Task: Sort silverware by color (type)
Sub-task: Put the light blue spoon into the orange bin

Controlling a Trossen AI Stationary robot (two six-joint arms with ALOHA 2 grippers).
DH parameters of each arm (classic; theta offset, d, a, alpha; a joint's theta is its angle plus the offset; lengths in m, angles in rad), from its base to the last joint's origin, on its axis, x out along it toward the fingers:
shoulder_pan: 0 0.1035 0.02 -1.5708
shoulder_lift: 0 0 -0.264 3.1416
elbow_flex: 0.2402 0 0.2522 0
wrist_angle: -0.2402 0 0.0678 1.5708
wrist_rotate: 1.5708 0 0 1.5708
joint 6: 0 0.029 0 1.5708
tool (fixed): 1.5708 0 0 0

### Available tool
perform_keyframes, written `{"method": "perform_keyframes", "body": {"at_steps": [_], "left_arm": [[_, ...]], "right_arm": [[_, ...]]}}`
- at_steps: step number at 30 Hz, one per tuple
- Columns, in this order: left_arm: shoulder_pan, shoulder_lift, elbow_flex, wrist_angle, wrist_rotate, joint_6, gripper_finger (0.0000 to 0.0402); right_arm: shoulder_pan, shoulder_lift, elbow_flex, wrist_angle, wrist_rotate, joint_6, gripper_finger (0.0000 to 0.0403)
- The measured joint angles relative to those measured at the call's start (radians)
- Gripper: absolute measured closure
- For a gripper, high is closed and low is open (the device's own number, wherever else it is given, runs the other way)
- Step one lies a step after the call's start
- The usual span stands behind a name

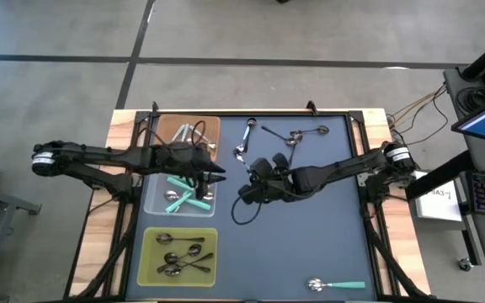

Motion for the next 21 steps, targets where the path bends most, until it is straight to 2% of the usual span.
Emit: {"method": "perform_keyframes", "body": {"at_steps": [7,15,21], "left_arm": [[0.020,0.012,-0.005,0.175,-0.012,0.022,0.0297],[0.084,0.027,-0.002,0.185,-0.014,0.004,0.0294],[0.110,0.024,-0.001,0.231,-0.006,-0.002,0.0294]], "right_arm": [[-0.005,0.000,-0.003,0.106,0.023,-0.209,0.0380],[-0.010,0.000,-0.003,0.262,0.025,-0.409,0.0380],[-0.021,0.000,-0.003,0.275,0.025,-0.436,0.0380]]}}
